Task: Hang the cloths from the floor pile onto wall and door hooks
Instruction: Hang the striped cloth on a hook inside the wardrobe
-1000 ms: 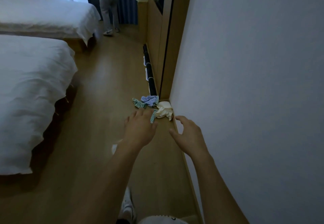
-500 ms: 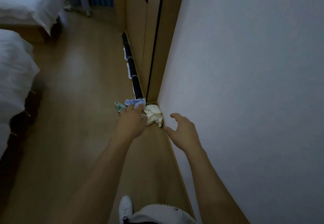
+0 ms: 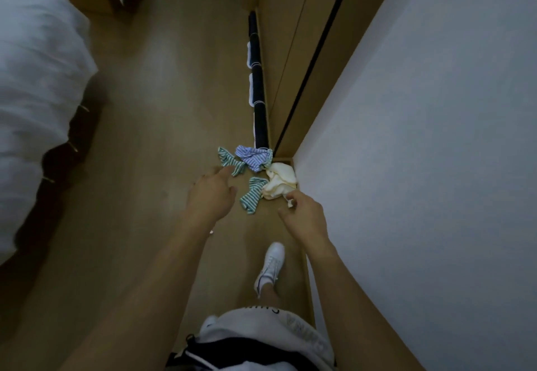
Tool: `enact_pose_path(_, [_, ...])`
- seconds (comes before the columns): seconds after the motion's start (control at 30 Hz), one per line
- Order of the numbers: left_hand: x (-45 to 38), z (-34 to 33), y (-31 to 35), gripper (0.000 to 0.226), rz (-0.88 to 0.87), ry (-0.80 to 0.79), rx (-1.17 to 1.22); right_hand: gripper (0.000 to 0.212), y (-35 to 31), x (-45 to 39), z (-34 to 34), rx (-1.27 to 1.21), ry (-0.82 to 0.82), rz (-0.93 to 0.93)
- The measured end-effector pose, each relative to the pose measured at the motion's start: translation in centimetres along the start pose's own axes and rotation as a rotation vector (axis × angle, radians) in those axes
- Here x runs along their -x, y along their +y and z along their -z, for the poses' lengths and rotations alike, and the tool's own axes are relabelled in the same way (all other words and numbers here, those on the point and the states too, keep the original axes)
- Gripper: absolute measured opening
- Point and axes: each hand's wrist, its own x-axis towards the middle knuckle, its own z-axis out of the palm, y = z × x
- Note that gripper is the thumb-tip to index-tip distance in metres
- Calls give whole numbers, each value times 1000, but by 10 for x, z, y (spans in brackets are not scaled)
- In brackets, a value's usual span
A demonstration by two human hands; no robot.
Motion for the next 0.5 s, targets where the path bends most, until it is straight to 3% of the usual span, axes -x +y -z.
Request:
enact_pose_path(0.23, [-93, -39, -9, 55, 105, -64, -73, 27, 19, -117, -27, 61, -156, 39])
enact_pose_path(0.5, [-207, -129, -16, 56, 197, -273, -112, 28, 67, -260, -70, 142, -329, 34])
